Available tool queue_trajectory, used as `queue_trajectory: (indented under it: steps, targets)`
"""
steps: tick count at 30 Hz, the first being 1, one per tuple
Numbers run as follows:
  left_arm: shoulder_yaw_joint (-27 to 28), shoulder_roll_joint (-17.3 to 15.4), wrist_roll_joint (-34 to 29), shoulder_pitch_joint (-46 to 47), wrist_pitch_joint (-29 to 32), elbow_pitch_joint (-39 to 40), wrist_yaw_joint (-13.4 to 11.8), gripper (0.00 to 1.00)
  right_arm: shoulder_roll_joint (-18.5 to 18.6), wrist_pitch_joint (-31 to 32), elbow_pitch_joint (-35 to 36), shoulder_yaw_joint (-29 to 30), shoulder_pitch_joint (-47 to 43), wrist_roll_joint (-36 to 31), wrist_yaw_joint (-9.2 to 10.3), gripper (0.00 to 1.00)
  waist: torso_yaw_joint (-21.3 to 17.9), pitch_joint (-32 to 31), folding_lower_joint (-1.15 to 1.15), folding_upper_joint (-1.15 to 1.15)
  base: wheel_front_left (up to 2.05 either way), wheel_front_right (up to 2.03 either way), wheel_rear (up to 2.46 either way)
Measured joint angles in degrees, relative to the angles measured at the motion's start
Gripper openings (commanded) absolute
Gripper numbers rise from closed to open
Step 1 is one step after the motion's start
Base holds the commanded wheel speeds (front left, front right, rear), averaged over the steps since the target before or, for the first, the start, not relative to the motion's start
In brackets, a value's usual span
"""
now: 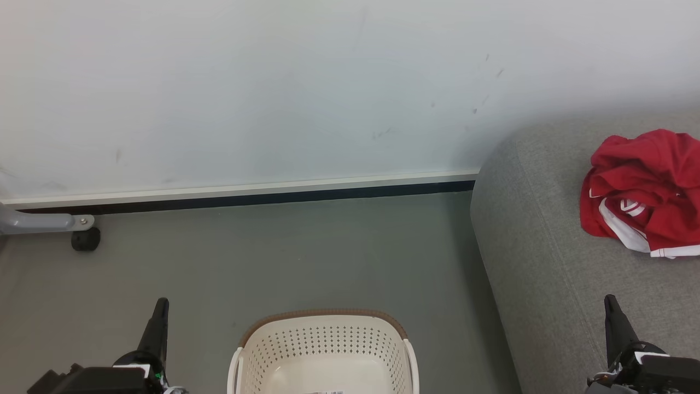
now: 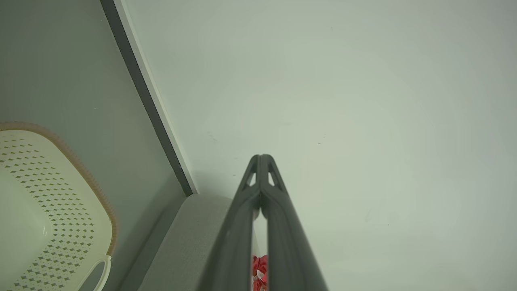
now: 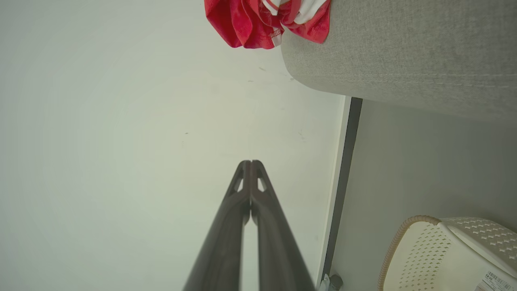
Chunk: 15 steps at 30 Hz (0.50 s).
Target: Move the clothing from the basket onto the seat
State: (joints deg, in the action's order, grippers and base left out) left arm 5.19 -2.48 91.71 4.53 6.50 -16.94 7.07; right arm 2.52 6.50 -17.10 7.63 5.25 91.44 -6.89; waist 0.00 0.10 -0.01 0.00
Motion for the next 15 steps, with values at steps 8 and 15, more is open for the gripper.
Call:
queue_trajectory:
  steps: [8,15]
  targets:
    - [0.0,0.0,0.0,0.0,0.0,0.0,0.0,0.00,0.0,0.0,0.0,0.0,0.0,0.0,0.00,0.00,0.0,0.0,0.01,0.00,0.00,0.00,0.00]
    - [0.0,0.0,0.0,0.0,0.0,0.0,0.0,0.00,0.0,0.0,0.0,0.0,0.0,0.0,0.00,0.00,0.0,0.0,0.01,0.00,0.00,0.00,0.00]
